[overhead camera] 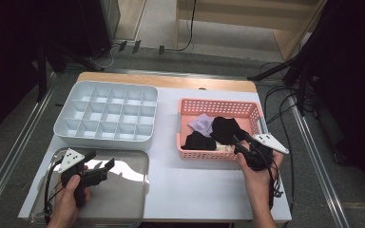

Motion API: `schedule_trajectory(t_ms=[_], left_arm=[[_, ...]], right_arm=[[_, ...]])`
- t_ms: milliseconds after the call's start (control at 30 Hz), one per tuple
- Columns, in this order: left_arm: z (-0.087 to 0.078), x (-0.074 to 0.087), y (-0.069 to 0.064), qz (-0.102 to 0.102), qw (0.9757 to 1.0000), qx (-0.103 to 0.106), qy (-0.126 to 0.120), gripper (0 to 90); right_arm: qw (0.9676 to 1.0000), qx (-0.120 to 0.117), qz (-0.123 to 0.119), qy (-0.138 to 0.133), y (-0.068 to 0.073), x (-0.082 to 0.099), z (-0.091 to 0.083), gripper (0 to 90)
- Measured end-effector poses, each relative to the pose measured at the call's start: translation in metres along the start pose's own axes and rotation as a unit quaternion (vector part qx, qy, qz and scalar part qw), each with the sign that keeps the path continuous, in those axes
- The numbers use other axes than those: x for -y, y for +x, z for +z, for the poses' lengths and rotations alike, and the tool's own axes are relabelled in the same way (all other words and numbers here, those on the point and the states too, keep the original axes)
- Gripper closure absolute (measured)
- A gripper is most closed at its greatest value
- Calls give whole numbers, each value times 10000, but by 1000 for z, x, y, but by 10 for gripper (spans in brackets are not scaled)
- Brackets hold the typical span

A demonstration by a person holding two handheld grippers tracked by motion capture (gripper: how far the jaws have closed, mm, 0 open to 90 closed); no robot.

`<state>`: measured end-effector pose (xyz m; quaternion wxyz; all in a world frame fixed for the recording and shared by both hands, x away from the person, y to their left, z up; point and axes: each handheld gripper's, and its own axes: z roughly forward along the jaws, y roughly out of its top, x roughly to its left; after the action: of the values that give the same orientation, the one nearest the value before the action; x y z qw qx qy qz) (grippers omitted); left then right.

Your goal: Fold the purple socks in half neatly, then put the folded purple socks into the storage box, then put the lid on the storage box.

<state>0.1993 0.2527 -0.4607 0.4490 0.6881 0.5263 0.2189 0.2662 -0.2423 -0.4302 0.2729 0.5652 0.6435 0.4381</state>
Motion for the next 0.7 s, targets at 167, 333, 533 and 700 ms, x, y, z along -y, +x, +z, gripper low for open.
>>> schedule_trajectory(t_ms=[167, 333, 533, 700], left_arm=[[1, 2, 0, 5, 10000, 11, 14, 207], [2, 3, 0, 16, 10000, 28, 18, 210], [2, 4, 1, 2, 10000, 41, 6, 214], [1, 5, 0, 47, 10000, 63, -4, 218]], right_arm=[[9993, -327, -81, 175, 17, -7, 12, 541], [9978, -436, -148, 485, 31, -12, 25, 540], [9959, -522, -153, 719, 47, -15, 39, 541], [9948, -570, -204, 825, 58, -17, 48, 547]])
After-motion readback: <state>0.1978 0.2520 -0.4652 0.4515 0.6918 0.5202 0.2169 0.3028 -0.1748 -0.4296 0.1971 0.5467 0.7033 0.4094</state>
